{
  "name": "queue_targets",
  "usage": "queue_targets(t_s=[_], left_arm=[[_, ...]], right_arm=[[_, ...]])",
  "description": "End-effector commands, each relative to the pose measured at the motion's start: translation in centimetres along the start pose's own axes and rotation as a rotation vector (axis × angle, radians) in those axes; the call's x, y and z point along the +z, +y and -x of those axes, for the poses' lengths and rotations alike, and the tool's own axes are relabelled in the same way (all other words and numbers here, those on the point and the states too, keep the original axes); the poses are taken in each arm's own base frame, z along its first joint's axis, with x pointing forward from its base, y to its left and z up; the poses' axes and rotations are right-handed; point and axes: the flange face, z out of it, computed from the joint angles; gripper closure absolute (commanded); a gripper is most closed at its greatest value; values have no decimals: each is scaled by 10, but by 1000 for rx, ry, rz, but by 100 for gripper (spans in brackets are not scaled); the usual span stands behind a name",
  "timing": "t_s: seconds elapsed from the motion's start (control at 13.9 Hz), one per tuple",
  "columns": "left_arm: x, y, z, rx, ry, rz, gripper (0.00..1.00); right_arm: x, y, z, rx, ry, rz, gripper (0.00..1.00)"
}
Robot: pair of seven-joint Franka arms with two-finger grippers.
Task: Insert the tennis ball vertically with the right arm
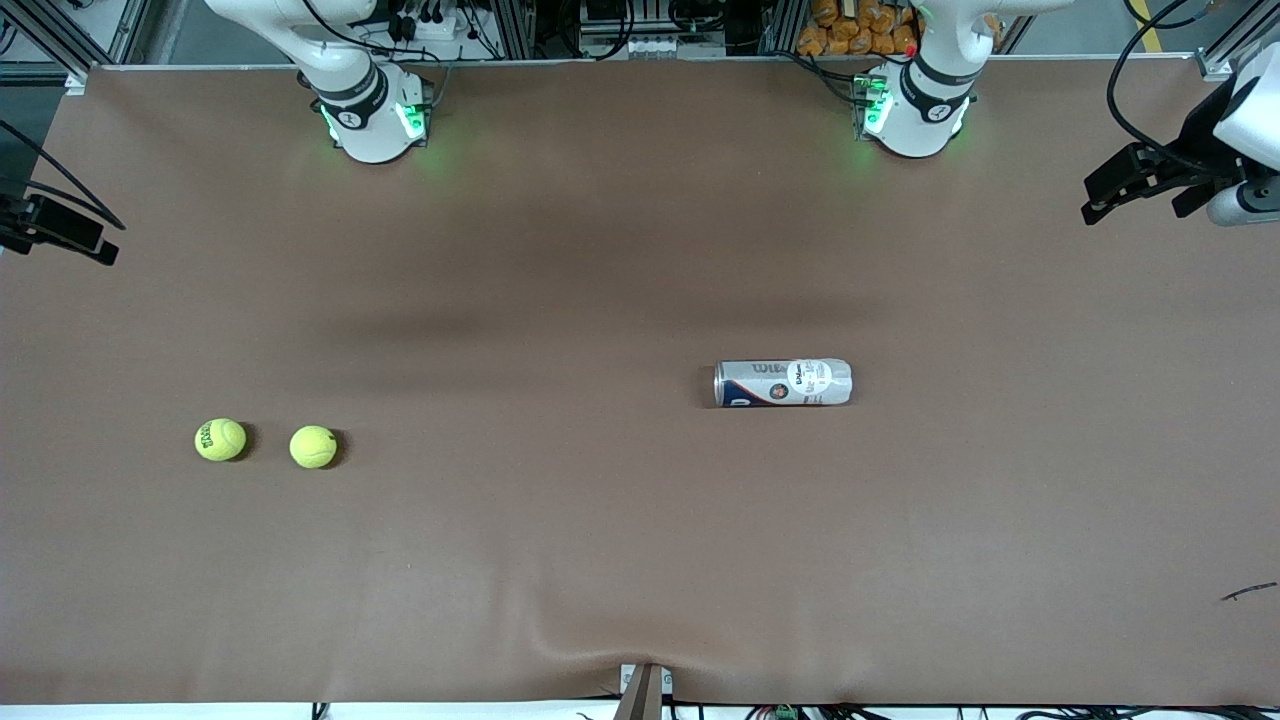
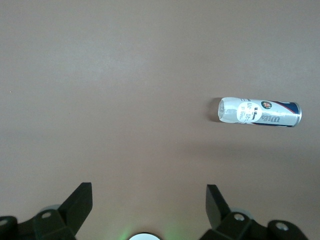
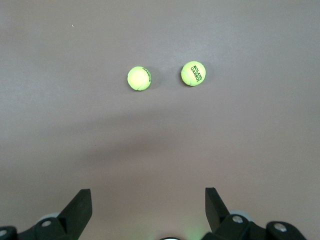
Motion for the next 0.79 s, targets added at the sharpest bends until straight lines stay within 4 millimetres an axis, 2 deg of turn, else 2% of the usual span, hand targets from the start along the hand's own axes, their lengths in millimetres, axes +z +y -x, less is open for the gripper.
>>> queue_targets(t_s=[0.0, 0.72], left_arm=[[-4, 2, -2, 20, -10, -21, 0], [2, -2, 0, 17, -31, -24, 0]], right_arm=[[-4, 2, 0, 8, 1, -10, 0], [-5, 8, -8, 28, 42, -14, 0]])
